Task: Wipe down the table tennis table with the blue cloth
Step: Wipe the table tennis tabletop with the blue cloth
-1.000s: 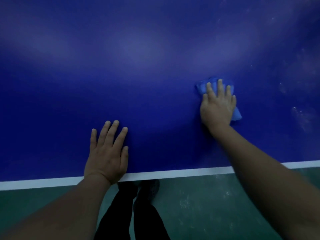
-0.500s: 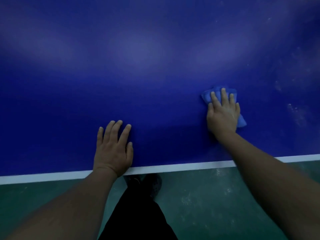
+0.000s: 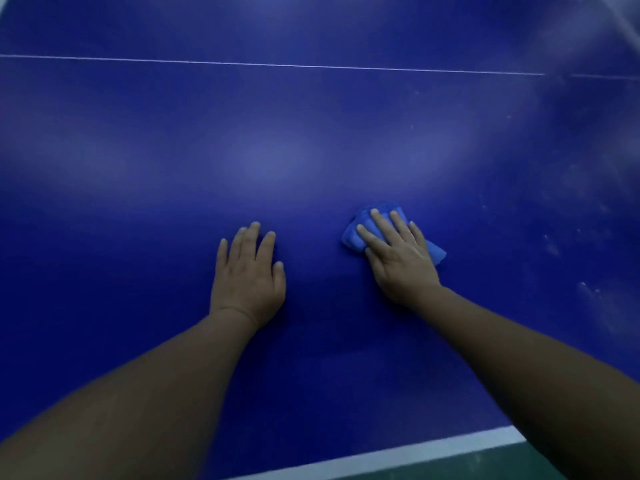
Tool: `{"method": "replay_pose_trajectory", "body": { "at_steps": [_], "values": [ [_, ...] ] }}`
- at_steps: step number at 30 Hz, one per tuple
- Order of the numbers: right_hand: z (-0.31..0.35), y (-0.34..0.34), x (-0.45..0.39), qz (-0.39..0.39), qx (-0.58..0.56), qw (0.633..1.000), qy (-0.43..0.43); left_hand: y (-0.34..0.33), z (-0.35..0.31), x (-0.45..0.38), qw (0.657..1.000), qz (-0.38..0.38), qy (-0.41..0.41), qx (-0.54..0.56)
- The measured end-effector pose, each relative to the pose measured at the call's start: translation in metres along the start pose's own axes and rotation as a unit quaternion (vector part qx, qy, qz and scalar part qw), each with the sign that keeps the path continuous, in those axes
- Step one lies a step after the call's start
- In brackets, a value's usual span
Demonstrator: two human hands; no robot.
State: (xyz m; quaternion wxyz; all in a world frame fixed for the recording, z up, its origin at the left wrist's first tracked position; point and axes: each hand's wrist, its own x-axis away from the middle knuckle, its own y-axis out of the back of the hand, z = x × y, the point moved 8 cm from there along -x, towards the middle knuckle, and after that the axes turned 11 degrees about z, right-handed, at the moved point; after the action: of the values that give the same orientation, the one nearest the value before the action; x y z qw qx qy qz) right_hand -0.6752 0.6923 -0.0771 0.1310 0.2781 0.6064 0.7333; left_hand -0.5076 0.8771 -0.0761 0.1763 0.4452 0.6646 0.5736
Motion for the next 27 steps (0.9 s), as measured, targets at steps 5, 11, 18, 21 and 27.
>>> {"method": "replay_pose_trajectory", "body": {
  "at_steps": [5, 11, 18, 21, 27],
  "values": [
    [0.027, -0.019, 0.036, -0.015, 0.035, 0.996, 0.086, -0.01, -0.003, -0.034, 0.999, 0.029, 0.002, -0.031],
    [0.01, -0.016, 0.015, 0.022, 0.066, 0.972, 0.224, -0.014, -0.004, -0.038, 0.998, 0.039, -0.001, -0.039],
    [0.019, 0.032, -0.119, -0.03, -0.011, 0.999, 0.024, -0.001, -0.003, -0.034, 1.0, 0.005, 0.018, 0.0],
    [0.09, 0.006, -0.106, -0.012, 0.036, 0.968, 0.248, 0.001, -0.007, -0.034, 1.0, -0.004, 0.013, -0.012],
    [-0.091, 0.062, -0.191, -0.031, 0.081, 0.995, 0.052, 0.001, -0.008, -0.036, 0.999, 0.012, 0.019, -0.029]
  ]
}}
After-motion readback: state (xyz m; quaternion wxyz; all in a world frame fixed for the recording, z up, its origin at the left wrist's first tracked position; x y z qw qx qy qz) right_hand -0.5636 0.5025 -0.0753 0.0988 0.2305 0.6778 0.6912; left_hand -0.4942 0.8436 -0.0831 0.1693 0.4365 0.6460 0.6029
